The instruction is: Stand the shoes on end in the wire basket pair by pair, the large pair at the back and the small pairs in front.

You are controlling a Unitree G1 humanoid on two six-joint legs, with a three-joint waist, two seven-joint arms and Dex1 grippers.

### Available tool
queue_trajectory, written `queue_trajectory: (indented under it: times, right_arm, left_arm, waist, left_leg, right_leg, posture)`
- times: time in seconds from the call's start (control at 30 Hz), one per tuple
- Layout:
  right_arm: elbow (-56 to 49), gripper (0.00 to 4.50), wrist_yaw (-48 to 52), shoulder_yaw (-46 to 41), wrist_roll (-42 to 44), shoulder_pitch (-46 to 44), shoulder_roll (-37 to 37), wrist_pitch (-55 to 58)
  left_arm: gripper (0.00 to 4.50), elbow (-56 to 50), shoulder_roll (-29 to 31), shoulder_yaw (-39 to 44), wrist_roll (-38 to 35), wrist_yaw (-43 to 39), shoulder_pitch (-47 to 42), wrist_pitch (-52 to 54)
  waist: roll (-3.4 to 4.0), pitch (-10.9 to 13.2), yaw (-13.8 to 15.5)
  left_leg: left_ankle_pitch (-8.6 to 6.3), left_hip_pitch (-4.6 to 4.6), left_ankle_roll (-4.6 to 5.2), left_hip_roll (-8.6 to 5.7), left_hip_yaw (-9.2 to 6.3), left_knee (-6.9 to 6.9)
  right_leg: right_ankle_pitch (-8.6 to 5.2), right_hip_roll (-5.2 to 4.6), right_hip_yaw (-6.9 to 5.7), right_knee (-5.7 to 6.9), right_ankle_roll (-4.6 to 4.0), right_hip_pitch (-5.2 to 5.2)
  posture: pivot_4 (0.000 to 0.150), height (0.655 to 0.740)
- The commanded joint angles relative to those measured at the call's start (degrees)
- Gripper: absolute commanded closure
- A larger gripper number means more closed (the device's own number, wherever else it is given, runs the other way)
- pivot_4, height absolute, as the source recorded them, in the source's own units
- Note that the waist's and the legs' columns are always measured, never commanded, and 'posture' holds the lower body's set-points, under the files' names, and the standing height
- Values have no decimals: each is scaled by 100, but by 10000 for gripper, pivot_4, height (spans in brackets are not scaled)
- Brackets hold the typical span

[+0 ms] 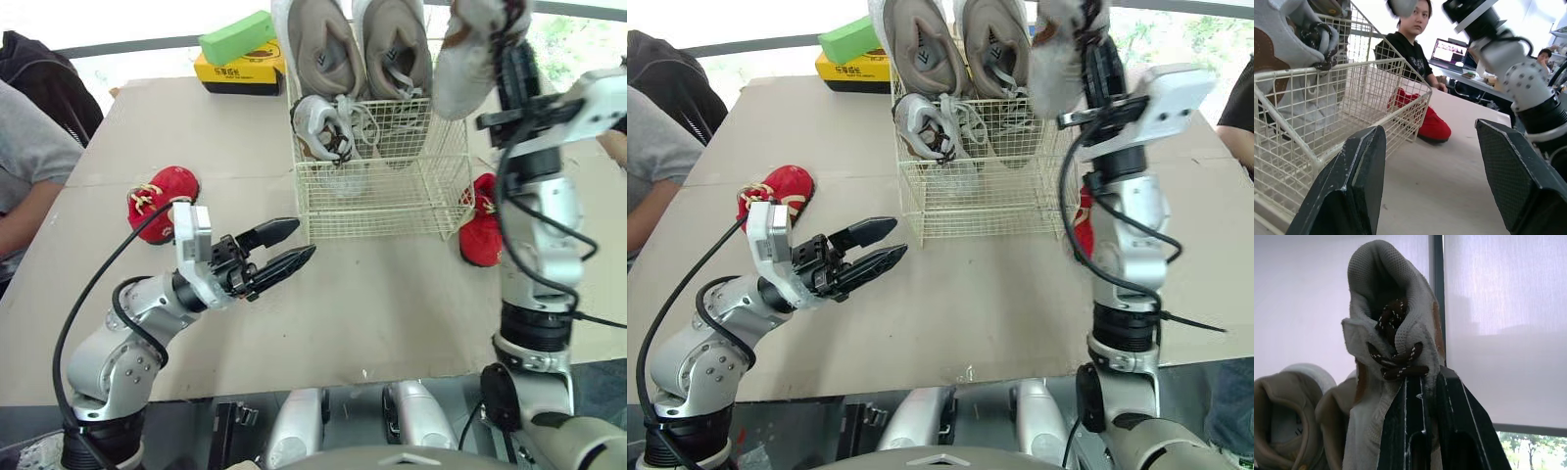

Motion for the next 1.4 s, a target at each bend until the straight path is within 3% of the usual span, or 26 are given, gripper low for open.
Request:
queue_trajectory:
  times: [0.03, 0.17, 0.27, 0.43, 0.87, 0.97, 1.13, 1.4]
  right_arm:
    - [568, 44813, -39, 80, -245, -218, 73, -860]
    - [1894, 44813, 235, 165, -327, -1, 116, -1661]
    - [2221, 44813, 475, 178, -87, 207, 145, -1582]
    - [1665, 44813, 806, 302, 93, 917, -37, -1265]
    - [751, 44813, 821, 251, 599, 1288, -359, -217]
    - [581, 36974, 903, 279, 779, 1381, -386, 15]
    - [113, 12201, 925, 277, 911, 1640, -506, 371]
    - [-1231, 12201, 1409, 227, 1458, 2283, -1443, 1461]
  left_arm:
    - [13014, -330, -42, 67, 76, 78, 62, -244]
    - [13014, -365, -76, 72, 135, 207, 81, -332]
    - [13014, -395, -57, 62, 149, 237, 111, -362]
    - [13014, -407, -12, 116, 140, 286, 143, -385]
    - [13014, -186, -82, -2, 255, 352, 7, -466]
    - [13014, -151, -103, -9, 282, 374, -9, -477]
    - [13014, -182, -159, 30, 270, 511, 31, -439]
    - [13014, -147, -245, 58, 270, 862, -4, -392]
  waist:
    - [0, 0, 6]
    - [-2, -1, 3]
    - [-2, -1, -2]
    - [-31, -21, -38]
    - [-33, -22, -24]
    - [-33, -22, -25]
    - [-33, -22, -46]
    - [-31, -20, -63]
  left_leg:
    - [0, 2, 0, 0, 1, -4]
    - [1, 8, -2, -1, 6, -15]
    - [0, 18, 0, 1, 8, -24]
    - [-3, 61, 4, 5, 9, -28]
    - [-3, 59, 4, 3, 3, -30]
    - [-3, 60, 4, 3, 2, -30]
    - [-3, 60, 5, 4, 4, -30]
    - [-4, 58, 6, 4, 4, -30]
  right_leg:
    - [0, 0, 2, 0, 0, 0]
    - [0, -2, 6, -7, 0, 2]
    - [0, -3, 11, -7, 0, 6]
    - [-1, 0, 14, -6, 0, 40]
    - [-1, -2, 9, -15, -1, 46]
    - [-2, -1, 8, -15, -1, 46]
    - [-1, -1, 10, -14, 0, 46]
    - [-2, -2, 11, -15, 0, 45]
  posture:
    - [1500, 7400]
    - [1500, 7400]
    - [1500, 7400]
    - [1500, 7400]
    - [1500, 7400]
    - [1500, 7400]
    - [1500, 7400]
    - [1500, 7400]
